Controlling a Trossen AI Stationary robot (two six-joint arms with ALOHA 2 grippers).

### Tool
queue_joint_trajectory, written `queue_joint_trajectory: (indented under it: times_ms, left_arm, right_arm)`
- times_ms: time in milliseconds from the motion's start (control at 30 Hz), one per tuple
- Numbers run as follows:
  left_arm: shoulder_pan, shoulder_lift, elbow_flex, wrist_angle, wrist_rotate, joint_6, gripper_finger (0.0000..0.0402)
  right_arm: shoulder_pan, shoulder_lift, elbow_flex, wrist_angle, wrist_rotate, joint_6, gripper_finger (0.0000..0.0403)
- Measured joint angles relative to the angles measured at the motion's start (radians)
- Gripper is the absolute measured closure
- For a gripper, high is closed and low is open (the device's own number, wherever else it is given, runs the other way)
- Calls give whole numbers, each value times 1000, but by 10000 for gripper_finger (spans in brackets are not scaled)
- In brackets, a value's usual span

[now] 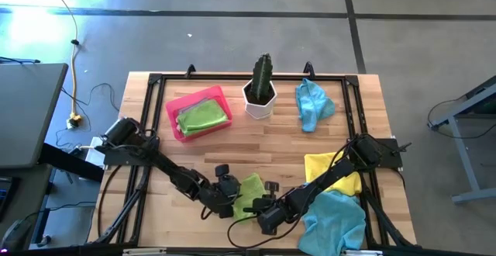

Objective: Fold microfiber towels
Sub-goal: Fold the light green microfiber cloth

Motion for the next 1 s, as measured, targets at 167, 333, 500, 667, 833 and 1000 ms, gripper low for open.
queue_joint_trajectory:
  times_ms: [167, 333, 500, 667, 833, 1000]
  left_arm:
    - [-19, 10, 3, -26, 6, 16, 229]
    - [-41, 10, 4, -145, 57, -16, 229]
    - [-64, 9, 7, -172, 45, -53, 229]
    - [-80, 11, 56, -245, 54, -53, 229]
    - [-79, 11, 113, -371, 55, -106, 229]
    - [-81, 11, 133, -376, 54, -158, 229]
  right_arm:
    - [0, 0, 0, 4, 2, -17, 316]
    - [0, 0, 0, 4, 2, -18, 316]
    - [-1, 0, 0, 5, 3, -20, 316]
    - [-2, 0, 0, 4, 2, -30, 316]
    - [-6, -2, 11, -11, 2, -115, 316]
    - [-3, -6, 90, -56, -15, -244, 316]
